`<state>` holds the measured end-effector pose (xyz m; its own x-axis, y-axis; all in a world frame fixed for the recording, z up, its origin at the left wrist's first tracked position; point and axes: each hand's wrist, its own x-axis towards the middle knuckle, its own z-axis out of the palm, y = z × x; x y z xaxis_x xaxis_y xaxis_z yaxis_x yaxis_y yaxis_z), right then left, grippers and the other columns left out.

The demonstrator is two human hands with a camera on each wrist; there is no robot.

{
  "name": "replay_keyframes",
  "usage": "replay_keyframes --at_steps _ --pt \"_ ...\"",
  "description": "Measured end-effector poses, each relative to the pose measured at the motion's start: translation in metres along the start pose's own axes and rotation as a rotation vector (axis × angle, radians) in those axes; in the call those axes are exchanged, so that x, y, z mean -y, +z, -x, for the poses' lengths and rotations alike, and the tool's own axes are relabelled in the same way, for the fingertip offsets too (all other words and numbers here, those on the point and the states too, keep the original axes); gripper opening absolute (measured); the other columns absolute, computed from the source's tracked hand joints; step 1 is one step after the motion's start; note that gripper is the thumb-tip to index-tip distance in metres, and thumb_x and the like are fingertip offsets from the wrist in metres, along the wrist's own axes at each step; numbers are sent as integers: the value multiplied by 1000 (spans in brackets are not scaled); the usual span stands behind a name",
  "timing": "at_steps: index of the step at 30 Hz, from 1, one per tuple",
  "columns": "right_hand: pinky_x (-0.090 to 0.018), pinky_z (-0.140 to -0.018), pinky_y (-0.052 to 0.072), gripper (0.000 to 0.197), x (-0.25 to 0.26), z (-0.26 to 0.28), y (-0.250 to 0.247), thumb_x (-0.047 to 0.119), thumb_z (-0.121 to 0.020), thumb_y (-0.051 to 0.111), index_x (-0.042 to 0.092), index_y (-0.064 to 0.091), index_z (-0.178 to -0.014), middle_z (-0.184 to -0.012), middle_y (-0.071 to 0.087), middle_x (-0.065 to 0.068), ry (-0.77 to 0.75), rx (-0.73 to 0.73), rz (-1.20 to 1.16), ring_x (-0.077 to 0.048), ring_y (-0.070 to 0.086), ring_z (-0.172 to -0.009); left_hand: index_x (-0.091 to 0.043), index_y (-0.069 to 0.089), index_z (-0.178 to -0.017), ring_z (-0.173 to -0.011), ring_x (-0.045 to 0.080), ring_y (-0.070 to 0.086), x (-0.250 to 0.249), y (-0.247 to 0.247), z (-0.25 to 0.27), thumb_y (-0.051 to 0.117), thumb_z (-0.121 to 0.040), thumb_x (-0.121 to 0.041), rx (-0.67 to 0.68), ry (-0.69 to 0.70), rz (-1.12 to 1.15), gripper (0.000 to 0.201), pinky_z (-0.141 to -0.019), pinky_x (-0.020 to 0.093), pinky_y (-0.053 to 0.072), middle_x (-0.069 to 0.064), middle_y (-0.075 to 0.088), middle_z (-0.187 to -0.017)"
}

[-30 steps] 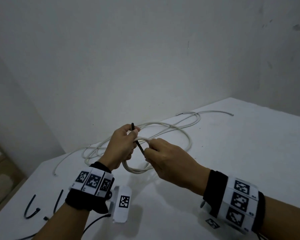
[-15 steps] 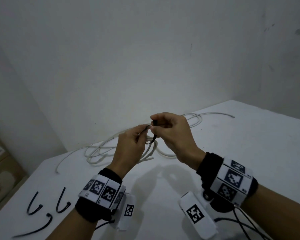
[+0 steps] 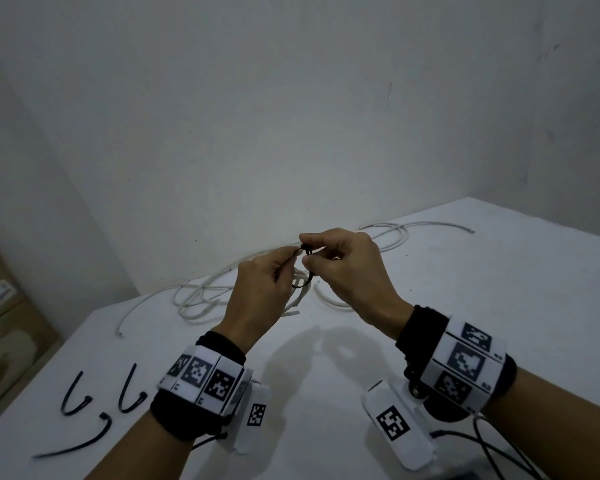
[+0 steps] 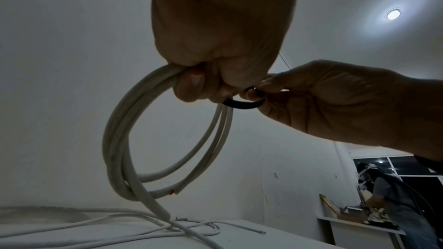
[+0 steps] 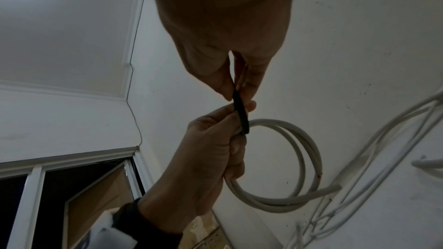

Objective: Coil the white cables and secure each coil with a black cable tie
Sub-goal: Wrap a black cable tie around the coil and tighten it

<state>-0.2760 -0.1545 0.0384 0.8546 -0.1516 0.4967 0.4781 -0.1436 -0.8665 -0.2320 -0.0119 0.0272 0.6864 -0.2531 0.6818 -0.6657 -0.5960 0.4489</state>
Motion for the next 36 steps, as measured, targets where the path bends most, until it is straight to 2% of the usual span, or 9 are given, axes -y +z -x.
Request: replay_keyframes --at_steps 4,9,13,15,20,23,28,32,36 --pt "-5 -45 37 29 -2 -2 -1 0 -83 64 5 69 -110 -85 65 -4 3 9 9 11 52 -43 -14 73 -106 -73 -3 64 -2 -1 2 54 -93 -8 14 -7 -17 24 -68 23 52 3 74 -80" --pt "-5 -43 35 29 -7 -6 -4 -2 -81 64 6 71 -107 -72 66 3 52 73 37 8 53 -42 -8 73 -104 -55 -18 54 -9 -2 3 53 -92 -2 38 14 -46 24 -55 1 36 -1 69 -68" --pt "-8 -56 41 27 -13 -10 -7 0 -79 68 7 72 -104 -66 65 9 71 107 23 2 61 -54 -14 74 -101 -44 3 50 -10 -1 3 52 -94 -8 74 21 -73 24 -45 11 33 -15 57 -53" --pt "-9 -55 43 25 -14 -11 -7 1 -80 67 6 71 -105 -67 67 5 66 116 19 -2 63 -57 -16 74 -97 -48 13 54 -10 0 1 53 -94 -12 89 20 -75 22 -45 21 39 -5 65 -56" --pt "-32 -66 57 14 -19 -14 -12 0 -87 61 8 68 -97 -74 69 -14 49 106 -131 -21 68 -66 -18 75 -89 -58 25 60 -7 1 -4 55 -93 -21 153 -75 27 21 -58 33 48 14 71 -71" --pt "-27 -63 54 11 -27 -13 -10 3 -87 62 11 69 -85 -70 69 -4 17 64 -44 -15 66 -63 -17 73 -79 -52 17 51 -11 3 -4 55 -94 -22 187 -124 35 24 -54 32 42 9 65 -61" --pt "-13 -57 44 12 -33 -12 -11 5 -90 59 11 69 -92 -71 66 7 31 141 -74 3 58 -60 -18 69 -72 -54 20 48 -15 4 -6 53 -95 -26 236 -168 73 29 -56 43 45 12 54 -56" --pt "-17 -53 44 11 -34 -11 -14 4 -89 58 10 65 -84 -72 66 -4 35 112 -88 -8 60 -60 -17 71 -80 -49 3 46 -15 6 -2 50 -97 -25 268 -203 138 28 -52 27 38 -8 57 -56" --pt "-28 -57 49 14 -38 -15 -12 9 -88 61 15 63 -75 -71 66 -3 44 -71 -62 -15 61 -61 -11 71 -84 -50 11 41 -14 9 -2 48 -97 -24 242 -298 196 29 -52 28 33 -9 49 -53"
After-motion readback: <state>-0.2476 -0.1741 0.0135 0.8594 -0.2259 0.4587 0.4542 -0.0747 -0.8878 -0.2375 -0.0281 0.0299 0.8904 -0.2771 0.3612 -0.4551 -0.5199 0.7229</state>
